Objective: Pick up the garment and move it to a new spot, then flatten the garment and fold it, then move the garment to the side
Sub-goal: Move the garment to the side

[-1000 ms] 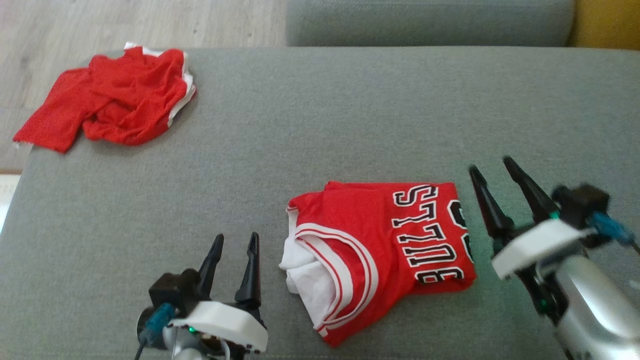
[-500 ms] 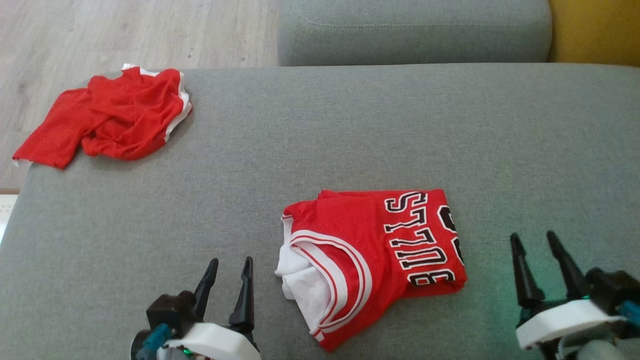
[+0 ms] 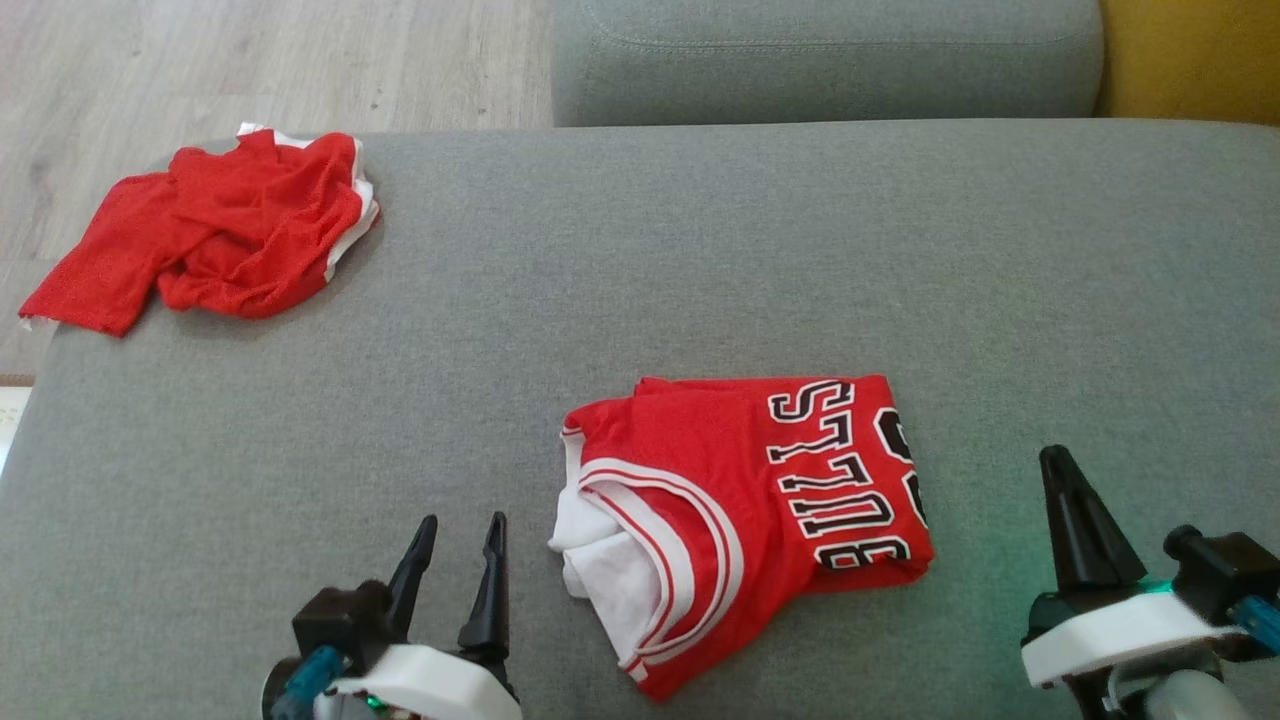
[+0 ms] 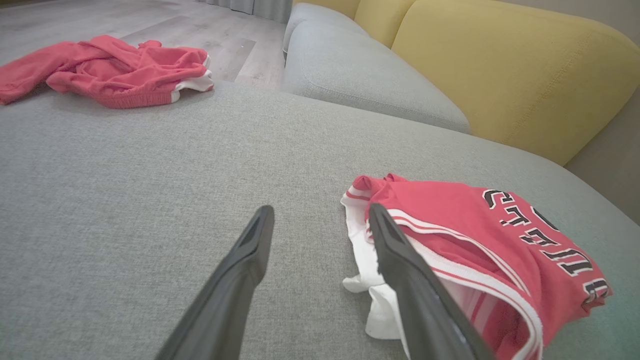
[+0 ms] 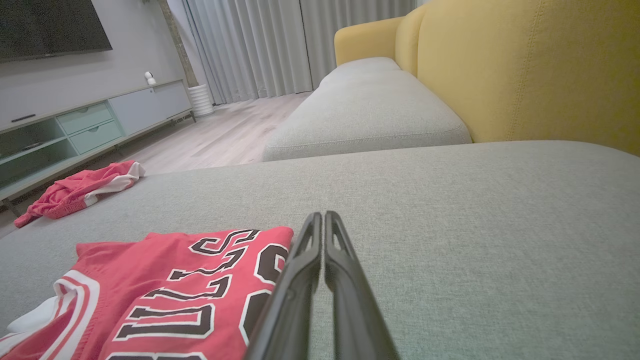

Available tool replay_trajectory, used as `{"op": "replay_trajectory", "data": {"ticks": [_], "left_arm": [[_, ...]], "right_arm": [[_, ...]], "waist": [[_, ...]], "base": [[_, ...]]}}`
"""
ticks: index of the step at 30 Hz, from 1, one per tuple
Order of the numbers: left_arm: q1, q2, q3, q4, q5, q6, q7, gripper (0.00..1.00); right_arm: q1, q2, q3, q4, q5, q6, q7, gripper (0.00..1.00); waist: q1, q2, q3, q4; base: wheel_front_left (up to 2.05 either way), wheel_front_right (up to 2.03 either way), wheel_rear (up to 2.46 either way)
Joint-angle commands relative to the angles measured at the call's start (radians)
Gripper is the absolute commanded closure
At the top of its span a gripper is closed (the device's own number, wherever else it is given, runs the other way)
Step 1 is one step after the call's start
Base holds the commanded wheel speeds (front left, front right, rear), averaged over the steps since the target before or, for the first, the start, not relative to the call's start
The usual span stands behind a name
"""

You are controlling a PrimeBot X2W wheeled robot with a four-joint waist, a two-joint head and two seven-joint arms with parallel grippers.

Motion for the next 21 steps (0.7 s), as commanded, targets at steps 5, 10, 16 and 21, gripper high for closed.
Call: {"op": "replay_trajectory", "data": {"ticks": [5,10,16,21], "left_arm": [[-0.036,-0.002,0.035,-0.031,0.004,0.000,-0.012,0.00],[-0.037,-0.002,0.035,-0.030,0.005,0.002,-0.012,0.00],[-0.057,-0.002,0.032,-0.034,0.003,0.002,-0.012,0.00],[-0.084,-0.002,0.020,-0.036,-0.004,0.001,-0.012,0.00]], "right_arm": [[-0.016,-0.014,0.032,-0.044,0.008,-0.001,-0.011,1.00],[-0.017,-0.033,0.167,-0.070,0.018,-0.001,-0.002,1.00],[-0.078,-0.133,0.513,-0.097,0.111,-0.001,0.131,1.00],[-0.205,-0.184,0.679,-0.076,0.176,-0.001,0.207,1.00]], "waist": [[0.0000,0.0000,-0.003,0.004],[0.0000,0.0000,0.000,0.010],[0.0000,0.0000,0.027,0.017],[0.0000,0.0000,0.058,0.031]], "base": [[0.00,0.00,0.00],[0.00,0.00,0.00],[0.00,0.00,0.00],[0.00,0.00,0.00]]}}
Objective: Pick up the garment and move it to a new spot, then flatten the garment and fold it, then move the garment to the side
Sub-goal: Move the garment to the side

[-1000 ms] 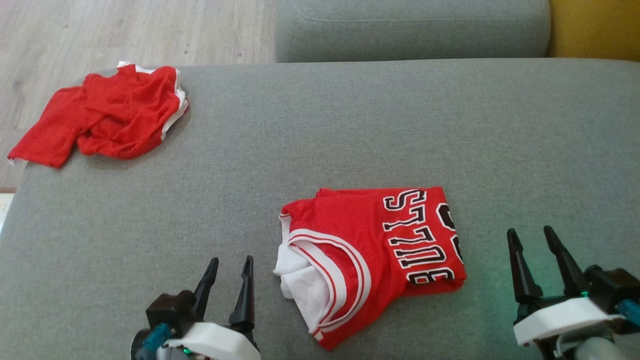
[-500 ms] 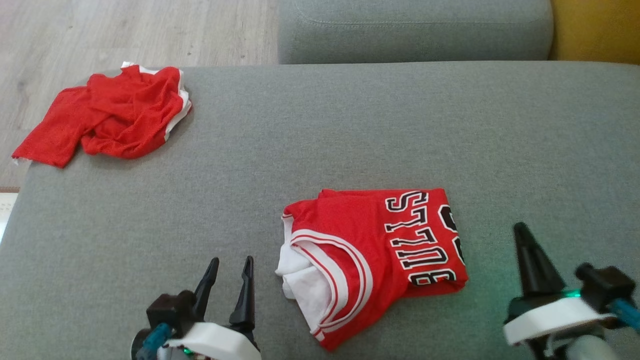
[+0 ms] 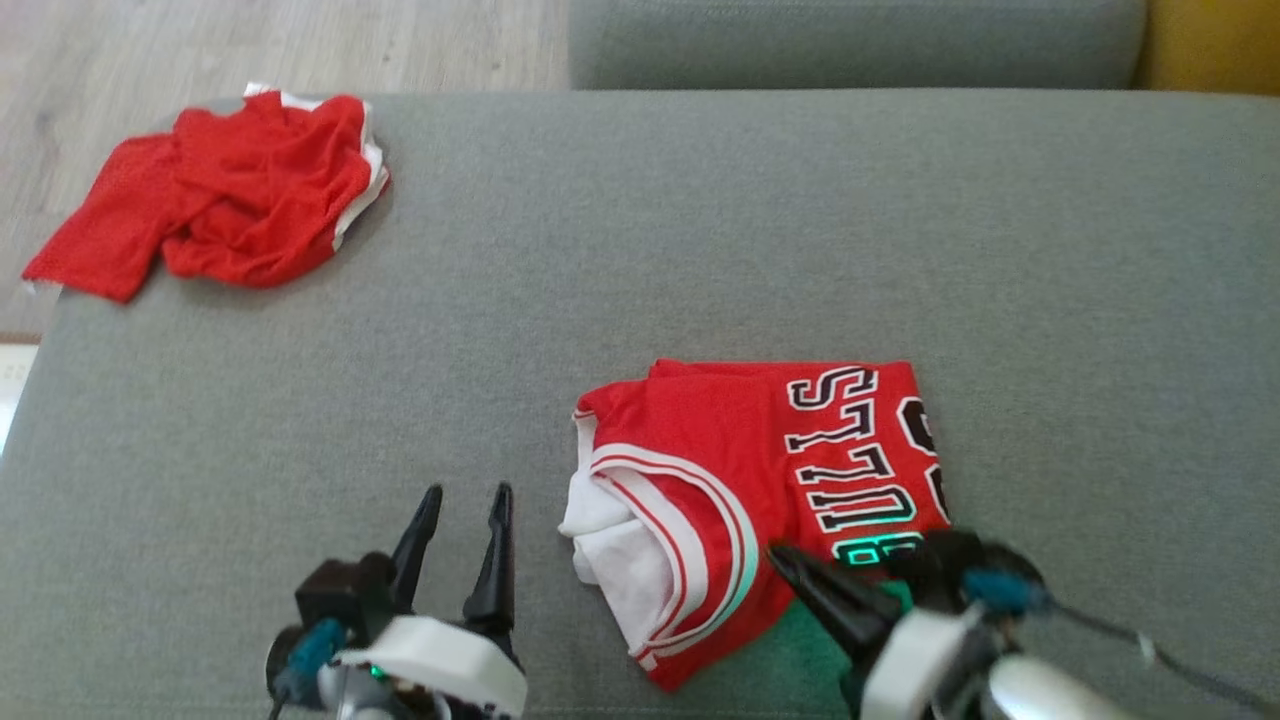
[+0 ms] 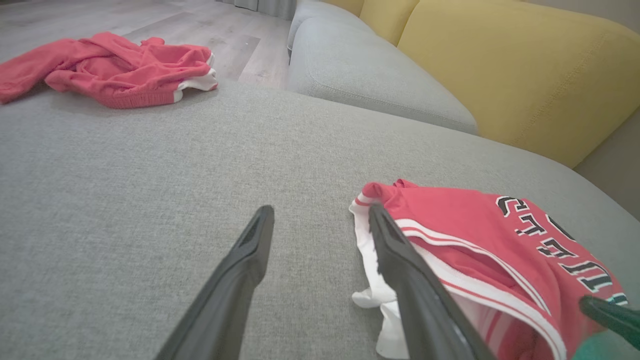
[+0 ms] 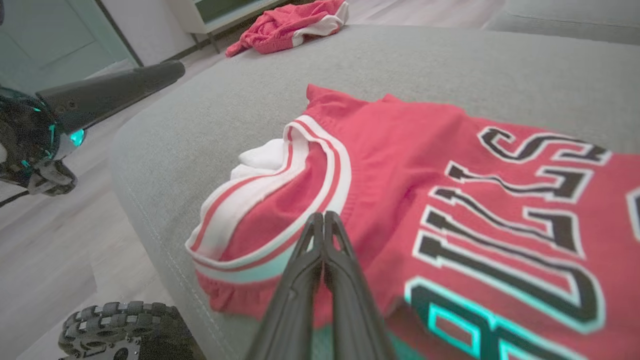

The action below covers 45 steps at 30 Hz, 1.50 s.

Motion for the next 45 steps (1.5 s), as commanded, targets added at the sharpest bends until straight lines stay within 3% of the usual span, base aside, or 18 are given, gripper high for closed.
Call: {"op": "replay_trajectory", "data": {"ticks": [1,8,14,29,38,42,45], "left_arm": [[-0.054,-0.002,0.024,-0.036,-0.005,0.001,-0.012,0.00],[-0.095,-0.002,-0.001,-0.044,-0.026,0.010,-0.012,0.00],[-0.135,-0.002,-0.019,-0.059,-0.055,0.026,-0.012,0.00],[-0.187,-0.002,-0.054,-0.073,-0.094,0.048,-0.012,0.00],[-0.176,-0.002,-0.045,-0.064,-0.081,0.046,-0.012,0.00],[-0.168,-0.002,-0.043,-0.058,-0.076,0.045,-0.012,0.00],[-0.145,-0.002,-0.027,-0.054,-0.066,0.045,-0.012,0.00]], "right_arm": [[-0.068,-0.016,0.035,-0.014,0.015,-0.001,0.012,1.00],[-0.237,-0.026,0.193,0.089,0.096,-0.001,0.143,1.00],[-0.359,-0.039,0.254,0.157,0.153,-0.001,0.196,1.00],[-0.528,-0.020,0.272,0.298,0.211,-0.001,0.137,1.00],[-0.534,0.045,0.296,0.359,0.216,-0.001,0.046,1.00],[-0.516,0.066,0.328,0.329,0.254,-0.001,0.026,1.00],[-0.488,0.048,0.338,0.272,0.287,-0.001,-0.002,1.00]], "waist": [[0.0000,0.0000,0.016,0.011],[0.0000,0.0000,0.075,0.059],[0.0000,0.0000,0.128,0.108],[0.0000,0.0000,0.178,0.165],[0.0000,0.0000,0.136,0.127],[0.0000,0.0000,0.103,0.105],[0.0000,0.0000,0.068,0.077]], "base": [[0.00,0.00,0.00],[0.00,0.00,0.00],[0.00,0.00,0.00],[0.00,0.00,0.00],[0.00,0.00,0.00],[0.00,0.00,0.00],[0.00,0.00,0.00]]}}
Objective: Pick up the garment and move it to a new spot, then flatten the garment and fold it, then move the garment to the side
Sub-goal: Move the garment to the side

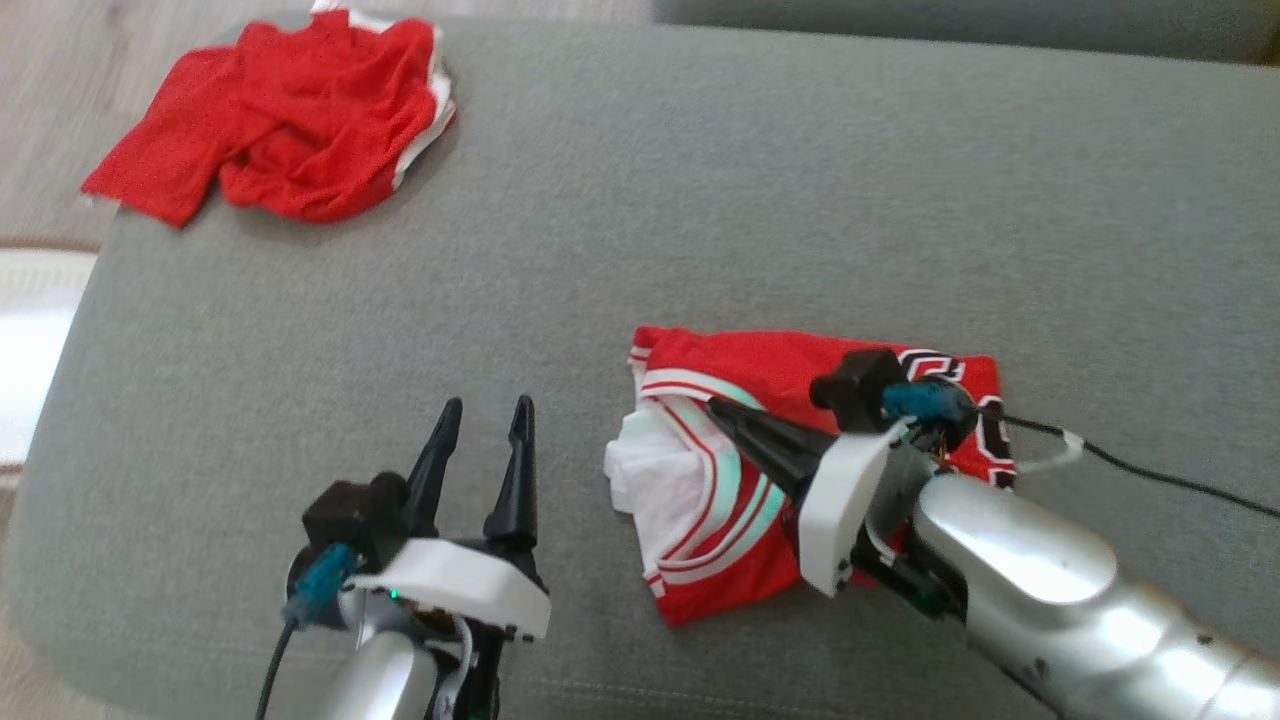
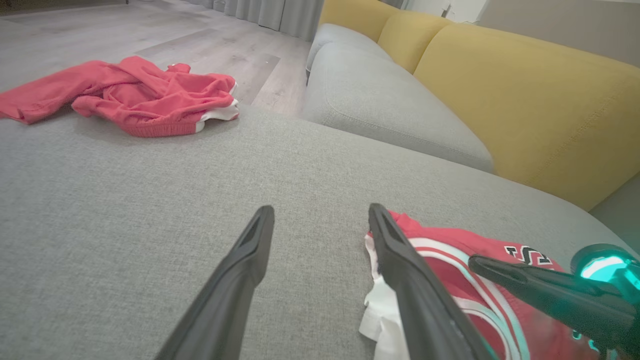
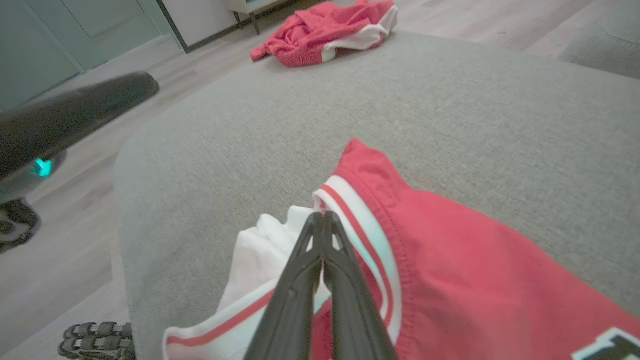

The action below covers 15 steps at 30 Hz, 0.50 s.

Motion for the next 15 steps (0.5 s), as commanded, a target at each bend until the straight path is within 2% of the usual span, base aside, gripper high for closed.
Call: {"op": "replay_trajectory", "data": {"ticks": [1,4,8,15], "left_arm": [[-0.001,0.001,0.038,-0.029,0.010,-0.004,-0.012,0.00],[0.020,0.001,0.053,-0.027,0.021,-0.008,-0.012,0.00],[0.028,0.001,0.063,-0.028,0.030,-0.017,-0.012,0.00],[-0.001,0.001,0.039,-0.032,0.021,-0.018,-0.012,0.00]], "right_arm": [[0.031,-0.011,-0.005,-0.032,0.007,-0.001,-0.016,1.00],[0.062,-0.035,-0.003,-0.069,0.015,-0.001,-0.017,1.00],[0.096,-0.049,0.011,-0.091,0.018,-0.001,0.035,1.00],[0.096,-0.019,0.012,-0.083,-0.004,-0.001,0.078,1.00]], "waist": [[0.0000,0.0000,-0.022,-0.022],[0.0000,0.0000,-0.037,-0.048],[0.0000,0.0000,-0.038,-0.072],[0.0000,0.0000,-0.012,-0.063]], "base": [[0.00,0.00,0.00],[0.00,0.00,0.00],[0.00,0.00,0.00],[0.00,0.00,0.00]]}}
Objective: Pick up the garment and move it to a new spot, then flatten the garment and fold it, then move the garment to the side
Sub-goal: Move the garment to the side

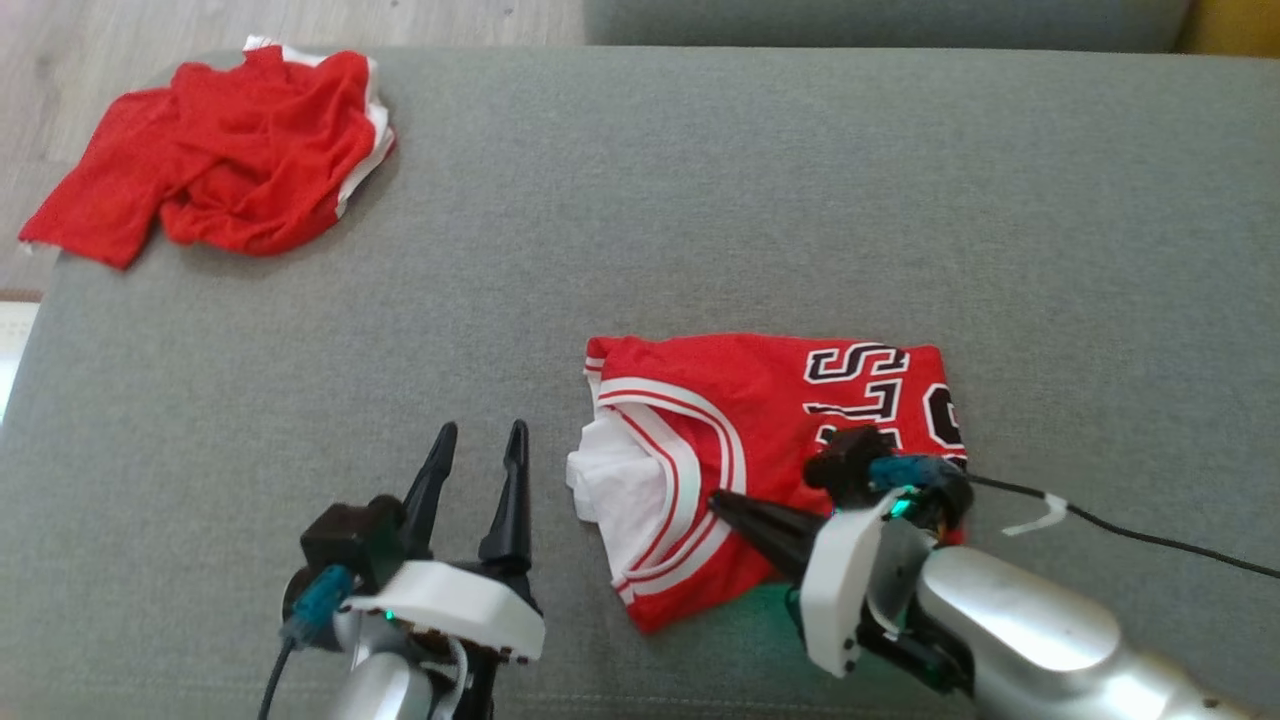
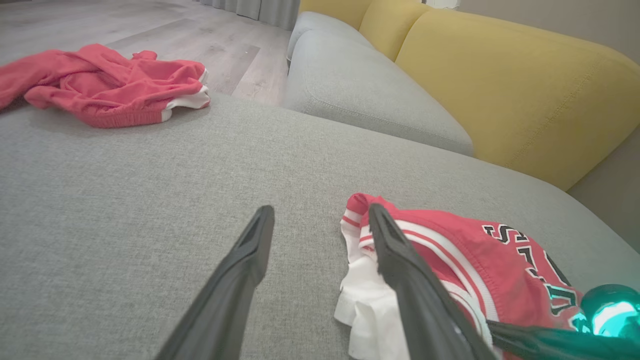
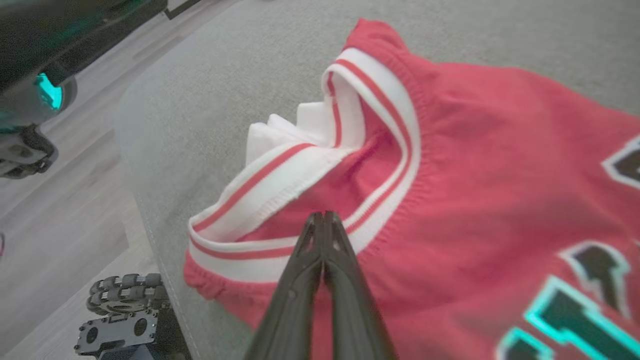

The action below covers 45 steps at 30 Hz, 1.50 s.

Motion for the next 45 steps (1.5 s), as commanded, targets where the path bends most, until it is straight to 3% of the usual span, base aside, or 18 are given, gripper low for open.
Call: {"op": "replay_trajectory", "data": {"ticks": [1,18,28,33,38,39,41,42,43,45], "left_arm": [[-0.046,0.000,0.017,-0.035,-0.001,0.000,-0.012,0.00],[-0.085,0.000,-0.017,-0.047,-0.054,0.022,-0.012,0.00],[-0.053,0.000,0.005,-0.046,-0.046,0.028,-0.012,0.00],[-0.029,0.000,0.031,-0.039,-0.022,0.019,-0.012,0.00],[0.004,0.000,0.068,-0.037,0.008,0.008,-0.012,0.00],[0.011,0.000,0.074,-0.037,0.014,0.005,-0.012,0.00],[0.023,0.000,0.084,-0.037,0.027,-0.002,-0.012,0.00],[0.029,0.000,0.090,-0.037,0.031,-0.005,-0.012,0.00],[0.034,0.000,0.095,-0.038,0.036,-0.008,-0.012,0.00],[0.043,0.000,0.104,-0.038,0.048,-0.014,-0.012,0.00]], "right_arm": [[-0.015,0.020,-0.008,-0.021,-0.011,-0.001,0.004,1.00],[-0.112,0.097,0.073,0.086,-0.009,-0.001,0.094,1.00],[-0.116,0.093,0.100,0.075,0.012,-0.001,0.060,1.00],[-0.096,0.053,0.030,0.026,0.022,-0.001,-0.022,1.00],[-0.028,-0.028,-0.137,-0.001,-0.001,-0.001,-0.117,1.00],[-0.006,-0.042,-0.177,-0.004,-0.006,-0.001,-0.133,0.91],[0.040,-0.068,-0.260,-0.006,-0.022,-0.001,-0.169,0.51],[0.065,-0.079,-0.300,-0.006,-0.034,-0.001,-0.184,0.14],[0.090,-0.088,-0.341,-0.004,-0.046,-0.001,-0.200,0.00],[0.137,-0.105,-0.426,0.009,-0.088,-0.001,-0.228,0.00]], "waist": [[0.0000,0.0000,0.012,0.014],[0.0000,0.0000,0.040,0.126],[0.0000,0.0000,-0.007,0.086],[0.0000,0.0000,-0.045,0.033],[0.0000,0.0000,-0.077,-0.019],[0.0000,0.0000,-0.083,-0.027],[0.0000,0.0000,-0.093,-0.039],[0.0000,0.0000,-0.097,-0.044],[0.0000,0.0000,-0.101,-0.048],[0.0000,0.0000,-0.109,-0.052]], "base": [[0.00,0.00,0.00],[0.00,0.00,0.00],[0.00,0.00,0.00],[0.00,0.00,0.00],[0.00,0.00,0.00],[0.00,0.00,0.00],[0.00,0.00,0.00],[0.00,0.00,0.00],[0.00,0.00,0.00],[0.00,0.00,0.00]]}}
